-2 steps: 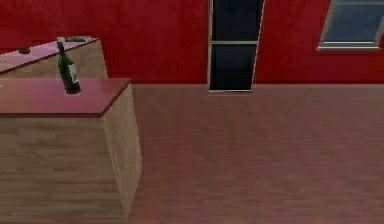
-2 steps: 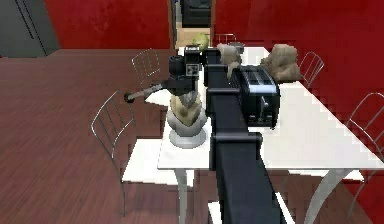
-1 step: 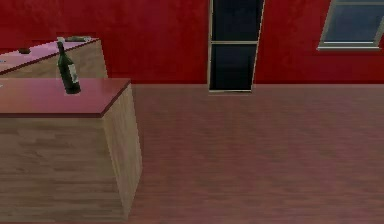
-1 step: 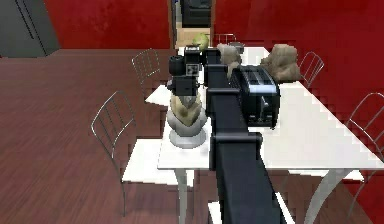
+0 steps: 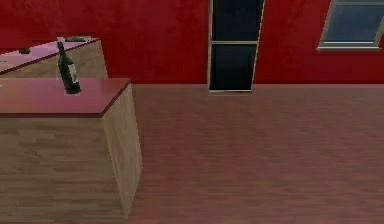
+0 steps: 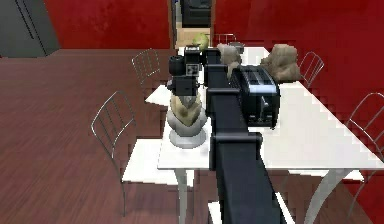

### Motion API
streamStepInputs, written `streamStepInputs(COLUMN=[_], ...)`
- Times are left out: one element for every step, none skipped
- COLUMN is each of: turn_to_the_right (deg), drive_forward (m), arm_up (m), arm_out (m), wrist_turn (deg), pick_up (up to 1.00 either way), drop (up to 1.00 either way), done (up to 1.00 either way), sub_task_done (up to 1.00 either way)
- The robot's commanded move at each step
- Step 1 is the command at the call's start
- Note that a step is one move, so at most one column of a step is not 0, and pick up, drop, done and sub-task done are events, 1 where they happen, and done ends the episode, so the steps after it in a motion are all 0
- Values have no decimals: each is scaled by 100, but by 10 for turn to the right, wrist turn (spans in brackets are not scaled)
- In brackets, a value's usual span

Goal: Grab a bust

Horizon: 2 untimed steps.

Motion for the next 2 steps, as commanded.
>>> streamStepInputs(turn_to_the_right=[0, 0], drive_forward=[0, 0], arm_up=[2, 0], arm_out=[0, 0], wrist_turn=[0, 0], pick_up=[0, 0], drop=[0, 0], done=[0, 100], sub_task_done=[0, 0])
